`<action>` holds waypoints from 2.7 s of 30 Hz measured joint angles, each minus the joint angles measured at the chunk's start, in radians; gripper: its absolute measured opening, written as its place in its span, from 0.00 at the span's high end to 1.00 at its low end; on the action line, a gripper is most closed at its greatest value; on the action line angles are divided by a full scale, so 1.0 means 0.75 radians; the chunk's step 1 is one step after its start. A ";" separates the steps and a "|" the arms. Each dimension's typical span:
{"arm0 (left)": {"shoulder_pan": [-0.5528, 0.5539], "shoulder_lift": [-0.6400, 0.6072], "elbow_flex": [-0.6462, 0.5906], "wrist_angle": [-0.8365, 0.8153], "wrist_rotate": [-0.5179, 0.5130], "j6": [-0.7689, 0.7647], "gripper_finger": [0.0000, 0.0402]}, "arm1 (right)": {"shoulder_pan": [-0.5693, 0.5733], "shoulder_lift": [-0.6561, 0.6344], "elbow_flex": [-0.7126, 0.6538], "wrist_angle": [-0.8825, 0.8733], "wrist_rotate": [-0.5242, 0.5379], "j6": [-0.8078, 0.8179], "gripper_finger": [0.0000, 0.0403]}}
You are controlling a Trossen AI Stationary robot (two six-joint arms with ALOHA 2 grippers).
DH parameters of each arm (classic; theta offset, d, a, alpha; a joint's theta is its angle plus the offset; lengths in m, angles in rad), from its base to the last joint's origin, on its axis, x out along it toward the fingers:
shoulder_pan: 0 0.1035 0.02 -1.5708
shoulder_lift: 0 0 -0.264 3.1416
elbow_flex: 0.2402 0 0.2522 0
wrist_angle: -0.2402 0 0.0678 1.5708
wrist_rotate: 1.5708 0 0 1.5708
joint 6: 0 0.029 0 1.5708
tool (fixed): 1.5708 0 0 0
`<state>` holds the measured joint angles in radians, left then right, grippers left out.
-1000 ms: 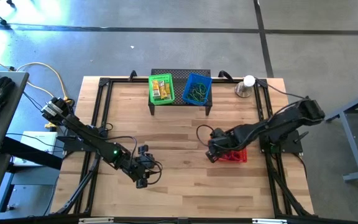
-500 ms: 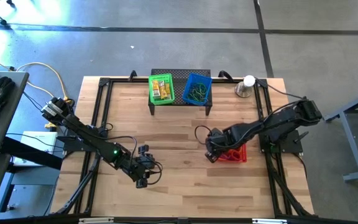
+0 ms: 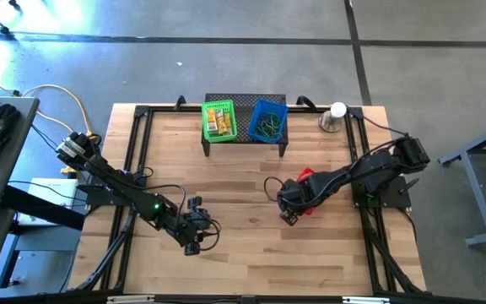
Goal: Pick & Place Office Desk Supplies
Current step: Put the red basket with the spring keychains on the shelf
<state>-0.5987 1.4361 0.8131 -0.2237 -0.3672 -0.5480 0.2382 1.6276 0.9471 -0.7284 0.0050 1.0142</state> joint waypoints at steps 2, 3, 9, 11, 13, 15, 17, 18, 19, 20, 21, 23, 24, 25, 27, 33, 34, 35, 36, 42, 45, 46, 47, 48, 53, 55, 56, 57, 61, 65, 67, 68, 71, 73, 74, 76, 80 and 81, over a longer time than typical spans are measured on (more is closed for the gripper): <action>0.000 0.000 0.000 -0.001 0.000 0.000 0.58 | 0.011 -0.001 0.002 -0.001 0.007 -0.033 0.96; 0.000 0.000 0.000 -0.001 0.000 0.000 0.58 | 0.017 -0.001 0.006 -0.008 0.010 -0.042 0.97; 0.000 0.000 0.000 -0.005 0.000 0.002 0.58 | 0.081 0.002 0.085 -0.134 0.054 -0.100 0.99; 0.000 0.000 0.000 -0.005 0.000 0.002 0.58 | 0.113 0.002 0.125 -0.192 0.096 -0.109 0.99; 0.000 0.000 0.000 -0.006 0.000 0.002 0.58 | 0.149 0.002 0.171 -0.254 0.126 -0.139 0.99; 0.000 0.000 0.000 -0.006 0.000 0.002 0.58 | 0.191 0.002 0.212 -0.316 0.161 -0.169 0.99; 0.000 0.000 0.000 -0.009 0.000 0.003 0.58 | 0.230 0.002 0.251 -0.377 0.194 -0.189 0.99; 0.000 0.000 0.000 -0.010 0.000 0.003 0.58 | 0.249 0.002 0.268 -0.405 0.209 -0.204 0.99; 0.000 0.000 0.000 -0.010 0.001 0.003 0.58 | 0.269 0.002 0.283 -0.430 0.229 -0.216 0.99; 0.000 0.000 0.000 -0.010 0.000 0.003 0.58 | 0.288 0.002 0.299 -0.455 0.254 -0.227 0.99; 0.000 0.000 0.000 -0.010 0.001 0.003 0.58 | 0.306 0.002 0.312 -0.474 0.276 -0.232 0.99; 0.000 0.000 0.000 -0.010 0.001 0.003 0.58 | 0.338 0.002 0.334 -0.517 0.313 -0.232 0.99; 0.000 0.000 0.000 -0.010 0.001 0.003 0.58 | 0.351 0.002 0.342 -0.539 0.324 -0.232 0.99; 0.000 0.000 0.000 -0.010 0.001 0.003 0.58 | 0.364 0.002 0.349 -0.559 0.332 -0.232 0.99; 0.000 0.000 0.000 -0.010 0.001 0.003 0.58 | 0.383 0.002 0.366 -0.601 0.341 -0.232 0.99; 0.000 0.000 0.000 -0.010 0.001 0.014 0.58 | 0.408 0.002 0.412 -0.779 0.320 -0.233 0.99; 0.000 0.000 0.000 -0.010 0.001 0.013 0.58 | 0.407 0.002 0.422 -0.822 0.317 -0.234 0.99; 0.000 0.000 0.000 -0.010 0.001 0.013 0.58 | 0.407 0.002 0.434 -0.861 0.317 -0.238 0.99; 0.000 0.000 0.000 -0.010 0.001 0.013 0.58 | 0.407 0.002 0.448 -0.897 0.320 -0.241 0.99; 0.000 0.000 0.000 -0.010 0.001 -0.024 0.58 | 0.375 0.001 0.564 -1.043 0.404 -0.337 0.99; -0.001 0.000 0.000 -0.010 0.002 -0.067 0.58 | 0.333 0.000 0.633 -1.075 0.461 -0.421 0.99; 0.000 0.000 0.000 -0.009 0.002 -0.069 0.58 | 0.316 0.000 0.656 -1.077 0.475 -0.451 0.99; -0.001 0.000 0.000 -0.009 0.002 -0.071 0.58 | 0.297 0.000 0.677 -1.075 0.485 -0.483 0.99; -0.004 0.000 0.000 -0.009 0.002 -0.077 0.58 | 0.276 0.000 0.695 -1.073 0.490 -0.507 0.99; -0.029 0.000 0.000 -0.009 0.002 -0.083 0.58 | 0.185 0.000 0.748 -1.074 0.552 -0.619 0.99; -0.042 0.000 0.000 -0.009 0.002 -0.059 0.58 | 0.148 0.000 0.751 -1.073 0.560 -0.660 0.99; -0.047 0.000 0.000 -0.010 0.002 -0.027 0.58 | 0.130 0.000 0.751 -1.074 0.558 -0.677 0.99; -0.049 0.000 0.000 -0.009 0.002 0.006 0.58 | 0.113 0.000 0.751 -1.074 0.554 -0.692 0.99; -0.017 -0.001 0.000 -0.009 -0.006 0.120 0.58 | 0.050 0.000 0.751 -1.074 0.551 -0.753 0.99; 0.071 -0.044 0.000 -0.012 -0.006 0.255 0.58 | 0.012 -0.001 0.751 -1.076 0.550 -0.796 0.99; 0.129 -0.085 0.000 -0.015 -0.005 0.338 0.58 | 0.000 -0.010 0.751 -1.078 0.551 -0.812 0.99; 0.159 -0.110 0.000 -0.016 -0.003 0.382 0.58 | -0.010 -0.013 0.751 -1.079 0.554 -0.828 0.99; 0.260 -0.196 -0.001 -0.040 0.026 0.505 0.58 | -0.049 -0.017 0.751 -1.079 0.590 -0.868 0.99; 0.334 -0.257 0.000 -0.059 0.071 0.570 0.58 | -0.080 -0.022 0.751 -1.070 0.601 -0.897 0.99; 0.371 -0.285 0.000 -0.067 0.105 0.595 0.58 | -0.097 -0.024 0.751 -1.070 0.601 -0.906 0.99; 0.445 -0.334 0.000 -0.075 0.190 0.631 0.58 | -0.129 -0.024 0.751 -1.068 0.600 -0.916 0.99; 0.577 -0.392 0.000 -0.090 0.389 0.672 0.58 | -0.184 -0.023 0.751 -1.067 0.599 -0.940 0.99; 0.606 -0.394 -0.001 -0.097 0.436 0.670 0.58 | -0.198 -0.023 0.751 -1.068 0.597 -0.941 0.99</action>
<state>-0.1439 1.1404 0.8127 -0.2968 -0.0405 -0.0452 0.0900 1.6100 1.5105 -1.5295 0.4530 0.3084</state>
